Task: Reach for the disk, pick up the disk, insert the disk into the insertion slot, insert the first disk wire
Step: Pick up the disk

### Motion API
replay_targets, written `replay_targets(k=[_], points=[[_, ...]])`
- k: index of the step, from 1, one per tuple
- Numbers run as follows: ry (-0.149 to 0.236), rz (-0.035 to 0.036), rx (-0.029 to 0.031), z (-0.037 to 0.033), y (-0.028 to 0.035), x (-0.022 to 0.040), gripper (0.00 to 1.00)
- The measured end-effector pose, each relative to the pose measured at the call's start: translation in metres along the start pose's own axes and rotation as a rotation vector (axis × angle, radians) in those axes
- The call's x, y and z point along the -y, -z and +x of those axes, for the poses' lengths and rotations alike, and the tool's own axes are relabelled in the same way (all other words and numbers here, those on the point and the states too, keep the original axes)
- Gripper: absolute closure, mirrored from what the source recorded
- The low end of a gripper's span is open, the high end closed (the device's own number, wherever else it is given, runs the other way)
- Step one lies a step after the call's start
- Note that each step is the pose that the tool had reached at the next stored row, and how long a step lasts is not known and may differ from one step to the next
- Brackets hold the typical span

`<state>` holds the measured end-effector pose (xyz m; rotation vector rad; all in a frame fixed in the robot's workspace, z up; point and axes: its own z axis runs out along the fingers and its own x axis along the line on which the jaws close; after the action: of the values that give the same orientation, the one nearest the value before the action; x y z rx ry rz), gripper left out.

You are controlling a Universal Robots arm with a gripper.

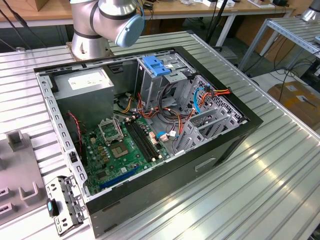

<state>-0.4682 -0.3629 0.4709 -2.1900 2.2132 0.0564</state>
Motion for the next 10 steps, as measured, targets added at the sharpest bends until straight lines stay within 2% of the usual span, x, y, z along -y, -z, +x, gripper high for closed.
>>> replay_targets(k=[4, 10], points=[[0.000, 0.0000, 0.0001, -0.0003, 0.0062, 0.0000, 0.63], [0.000, 0.0000, 0.0000, -0.0003, 0.0072, 0.0000, 0.63]])
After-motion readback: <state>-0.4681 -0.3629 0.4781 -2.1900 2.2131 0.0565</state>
